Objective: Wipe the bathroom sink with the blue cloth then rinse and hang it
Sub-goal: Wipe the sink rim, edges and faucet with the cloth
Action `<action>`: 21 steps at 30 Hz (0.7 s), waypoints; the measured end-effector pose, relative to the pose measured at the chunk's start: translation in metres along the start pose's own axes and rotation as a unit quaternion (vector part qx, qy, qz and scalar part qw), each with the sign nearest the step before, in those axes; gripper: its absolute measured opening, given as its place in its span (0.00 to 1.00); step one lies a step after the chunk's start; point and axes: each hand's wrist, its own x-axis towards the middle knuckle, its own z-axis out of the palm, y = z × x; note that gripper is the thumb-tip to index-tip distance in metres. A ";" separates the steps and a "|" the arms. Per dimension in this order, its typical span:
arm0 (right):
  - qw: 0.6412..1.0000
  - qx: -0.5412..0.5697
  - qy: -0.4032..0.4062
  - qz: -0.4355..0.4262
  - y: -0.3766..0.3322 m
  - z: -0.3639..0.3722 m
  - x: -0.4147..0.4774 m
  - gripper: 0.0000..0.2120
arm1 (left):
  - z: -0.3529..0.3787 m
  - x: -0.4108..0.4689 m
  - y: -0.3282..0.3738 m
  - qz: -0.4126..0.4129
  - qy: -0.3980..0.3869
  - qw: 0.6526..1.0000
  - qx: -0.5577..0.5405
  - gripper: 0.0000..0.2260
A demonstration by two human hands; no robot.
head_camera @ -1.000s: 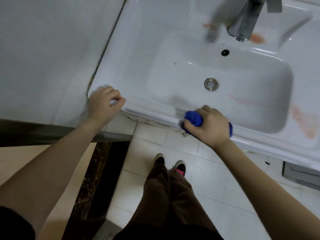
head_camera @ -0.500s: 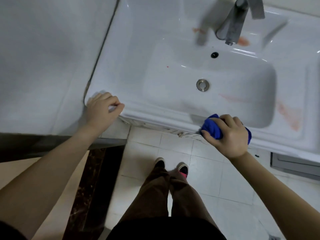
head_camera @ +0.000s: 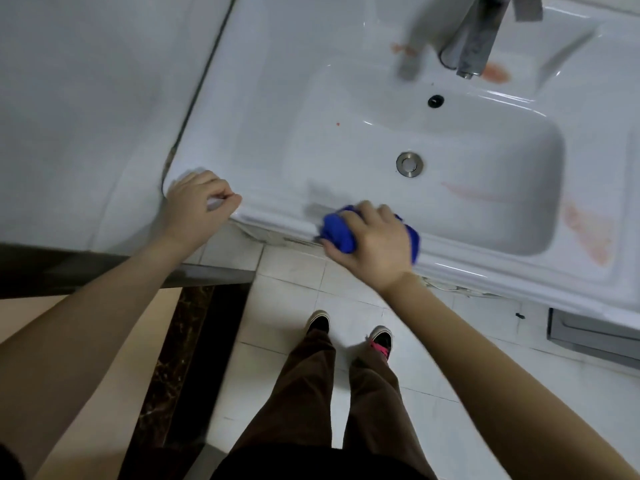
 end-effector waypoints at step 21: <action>0.955 0.175 -0.229 0.071 -0.067 0.032 0.092 0.15 | 0.002 -0.001 0.007 -0.026 0.012 0.999 0.044 0.09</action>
